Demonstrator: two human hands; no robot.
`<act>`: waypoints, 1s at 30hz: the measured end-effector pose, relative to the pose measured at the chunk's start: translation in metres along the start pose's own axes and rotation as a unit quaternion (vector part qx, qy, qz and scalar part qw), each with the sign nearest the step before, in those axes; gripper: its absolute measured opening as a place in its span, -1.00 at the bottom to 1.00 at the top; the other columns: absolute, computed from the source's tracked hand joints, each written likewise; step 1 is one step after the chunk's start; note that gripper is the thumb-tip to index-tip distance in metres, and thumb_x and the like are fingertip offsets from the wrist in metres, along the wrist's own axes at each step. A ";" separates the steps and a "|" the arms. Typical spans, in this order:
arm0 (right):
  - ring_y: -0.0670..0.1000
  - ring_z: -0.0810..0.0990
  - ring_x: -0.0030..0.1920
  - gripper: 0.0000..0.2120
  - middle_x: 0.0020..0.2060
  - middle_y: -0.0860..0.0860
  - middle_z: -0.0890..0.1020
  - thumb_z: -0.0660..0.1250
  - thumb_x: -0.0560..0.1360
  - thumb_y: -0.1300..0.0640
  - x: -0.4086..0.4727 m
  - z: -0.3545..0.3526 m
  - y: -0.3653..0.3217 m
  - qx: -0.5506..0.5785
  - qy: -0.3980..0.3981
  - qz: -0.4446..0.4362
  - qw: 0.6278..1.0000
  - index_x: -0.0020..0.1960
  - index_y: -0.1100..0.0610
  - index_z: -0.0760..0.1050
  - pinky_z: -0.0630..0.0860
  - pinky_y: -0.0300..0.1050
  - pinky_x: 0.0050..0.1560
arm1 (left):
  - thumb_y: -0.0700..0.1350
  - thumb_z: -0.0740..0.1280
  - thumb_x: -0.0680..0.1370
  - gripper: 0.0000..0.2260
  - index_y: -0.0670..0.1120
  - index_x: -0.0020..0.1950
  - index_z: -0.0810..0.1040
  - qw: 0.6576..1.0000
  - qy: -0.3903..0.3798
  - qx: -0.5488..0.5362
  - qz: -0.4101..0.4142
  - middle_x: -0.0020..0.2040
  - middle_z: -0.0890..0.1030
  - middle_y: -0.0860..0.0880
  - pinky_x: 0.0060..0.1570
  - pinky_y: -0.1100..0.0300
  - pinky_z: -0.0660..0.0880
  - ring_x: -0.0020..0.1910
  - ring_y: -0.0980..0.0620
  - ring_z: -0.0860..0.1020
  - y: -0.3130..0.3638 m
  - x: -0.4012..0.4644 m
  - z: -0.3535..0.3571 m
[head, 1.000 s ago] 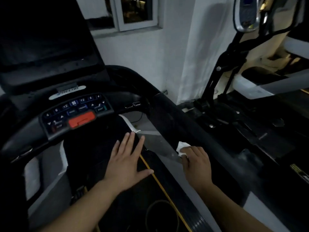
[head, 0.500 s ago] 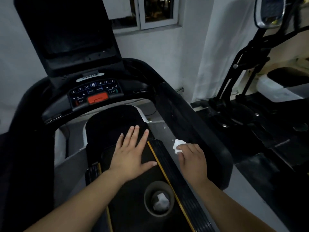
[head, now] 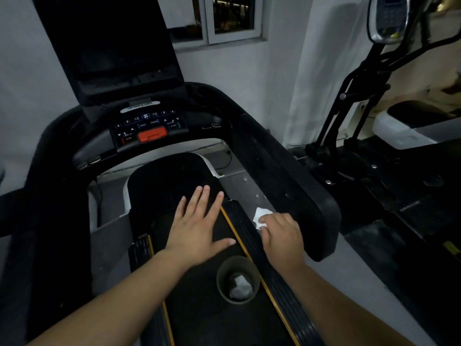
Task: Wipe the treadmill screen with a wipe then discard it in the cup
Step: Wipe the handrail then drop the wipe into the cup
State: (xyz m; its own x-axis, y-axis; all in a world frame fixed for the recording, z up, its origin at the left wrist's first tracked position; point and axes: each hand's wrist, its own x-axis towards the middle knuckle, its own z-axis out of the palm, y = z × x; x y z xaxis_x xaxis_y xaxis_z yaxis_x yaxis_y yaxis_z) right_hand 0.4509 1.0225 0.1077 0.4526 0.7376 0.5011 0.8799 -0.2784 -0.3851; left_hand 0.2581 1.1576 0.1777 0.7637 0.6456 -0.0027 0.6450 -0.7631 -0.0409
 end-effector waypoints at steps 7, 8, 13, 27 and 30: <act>0.10 0.59 -0.06 -0.76 -0.11 -0.03 0.67 0.18 0.50 0.12 -0.035 0.002 -0.014 -0.010 -0.011 -0.020 1.000 -0.01 0.08 0.62 0.53 0.04 -0.07 | 0.59 0.03 0.46 0.01 0.12 0.60 -0.49 1.000 -0.024 -0.010 -0.006 0.66 -0.40 -0.11 0.62 -0.21 -0.21 0.62 -0.09 -0.44 -0.001 -0.047 0.016; 0.11 0.59 -0.07 -0.77 -0.12 -0.02 0.66 0.18 0.49 0.12 -0.037 0.004 -0.016 -0.008 -0.010 -0.023 1.000 -0.03 0.09 0.62 0.52 0.04 -0.08 | 0.60 -0.02 0.44 0.01 0.12 0.59 -0.50 1.000 -0.027 -0.006 -0.011 0.66 -0.42 -0.11 0.62 -0.21 -0.22 0.62 -0.09 -0.45 -0.003 -0.052 0.018; 0.10 0.58 -0.12 -0.79 -0.18 -0.03 0.64 0.17 0.48 0.13 -0.042 0.024 -0.022 0.009 -0.022 -0.033 0.999 -0.06 0.08 0.59 0.45 -0.05 -0.09 | 0.62 -0.21 0.34 0.02 0.11 0.61 -0.48 0.999 -0.020 -0.010 -0.038 0.67 -0.39 -0.11 0.62 -0.21 -0.21 0.62 -0.08 -0.43 -0.017 -0.068 0.036; 0.10 0.57 -0.21 -0.75 -0.30 -0.03 0.61 0.60 0.38 0.27 -0.164 0.170 0.083 0.030 -0.092 -0.060 0.994 -0.17 0.07 0.53 0.49 -0.02 -0.17 | 0.59 0.06 0.47 0.02 0.09 0.61 -0.47 0.996 0.018 0.026 -0.086 0.67 -0.39 -0.11 0.62 -0.22 -0.19 0.63 -0.09 -0.42 0.052 -0.094 0.219; 0.11 0.55 -0.23 -0.79 -0.31 0.01 0.59 0.57 0.43 0.21 -0.195 0.201 0.117 0.028 -0.124 -0.024 0.992 -0.16 0.09 0.52 0.47 -0.01 -0.23 | 0.59 0.06 0.47 0.03 0.09 0.62 -0.46 0.994 0.019 0.028 -0.108 0.67 -0.38 -0.11 0.62 -0.21 -0.21 0.63 -0.09 -0.40 0.071 -0.100 0.256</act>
State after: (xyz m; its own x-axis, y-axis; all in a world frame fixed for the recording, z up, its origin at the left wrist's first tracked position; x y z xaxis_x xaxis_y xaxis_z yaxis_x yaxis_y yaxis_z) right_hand 0.4365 0.9699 -0.1912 0.3544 0.8795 0.3176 0.8871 -0.2088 -0.4116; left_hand 0.2206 1.0465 -0.0809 0.6087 0.7918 0.0501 0.7922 -0.6032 -0.0923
